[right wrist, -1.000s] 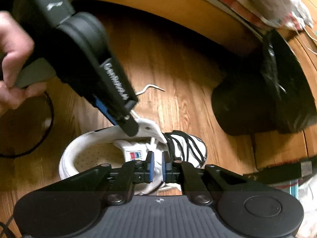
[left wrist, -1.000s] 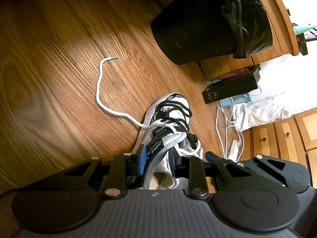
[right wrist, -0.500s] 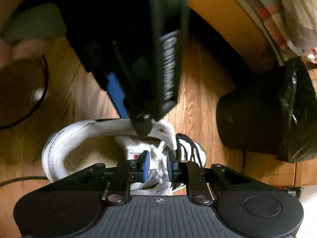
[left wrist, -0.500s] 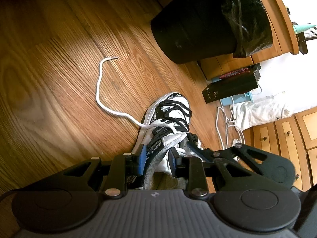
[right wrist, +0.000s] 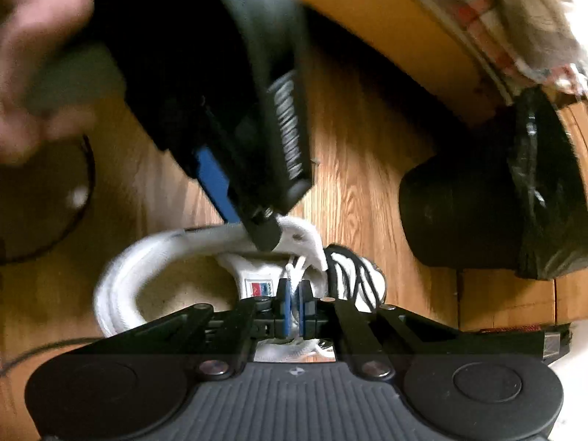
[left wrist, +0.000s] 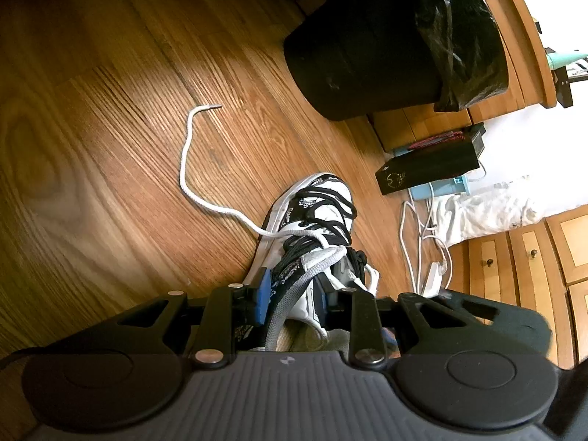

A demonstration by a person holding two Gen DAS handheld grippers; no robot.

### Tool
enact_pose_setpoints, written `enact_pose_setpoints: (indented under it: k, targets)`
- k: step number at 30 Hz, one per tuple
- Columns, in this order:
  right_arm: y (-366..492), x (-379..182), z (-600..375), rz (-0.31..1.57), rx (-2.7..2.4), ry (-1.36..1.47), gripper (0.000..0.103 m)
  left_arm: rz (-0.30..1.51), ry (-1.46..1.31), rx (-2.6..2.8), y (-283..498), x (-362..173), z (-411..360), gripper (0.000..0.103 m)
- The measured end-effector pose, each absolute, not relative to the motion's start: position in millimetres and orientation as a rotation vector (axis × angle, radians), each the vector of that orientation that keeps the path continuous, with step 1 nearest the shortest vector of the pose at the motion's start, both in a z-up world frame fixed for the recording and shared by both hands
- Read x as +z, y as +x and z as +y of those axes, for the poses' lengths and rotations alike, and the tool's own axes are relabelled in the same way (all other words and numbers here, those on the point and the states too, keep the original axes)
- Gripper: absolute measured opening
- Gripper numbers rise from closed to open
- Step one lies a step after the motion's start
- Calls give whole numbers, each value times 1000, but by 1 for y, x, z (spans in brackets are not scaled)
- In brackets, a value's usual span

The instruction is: Lace up shoes with both hands

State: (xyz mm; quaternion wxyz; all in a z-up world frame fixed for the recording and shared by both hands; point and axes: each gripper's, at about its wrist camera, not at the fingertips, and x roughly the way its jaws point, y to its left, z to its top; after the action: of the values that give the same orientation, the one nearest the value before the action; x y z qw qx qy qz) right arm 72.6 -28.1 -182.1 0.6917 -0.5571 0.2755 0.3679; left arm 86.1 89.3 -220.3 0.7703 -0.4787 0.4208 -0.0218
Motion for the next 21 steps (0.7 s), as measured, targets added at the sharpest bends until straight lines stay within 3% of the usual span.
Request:
enact_pose_setpoints:
  k: [21]
  targets:
    - [65,-154,-53,608,845,-1085,5,894,-1141,-38,83,-230,94,30]
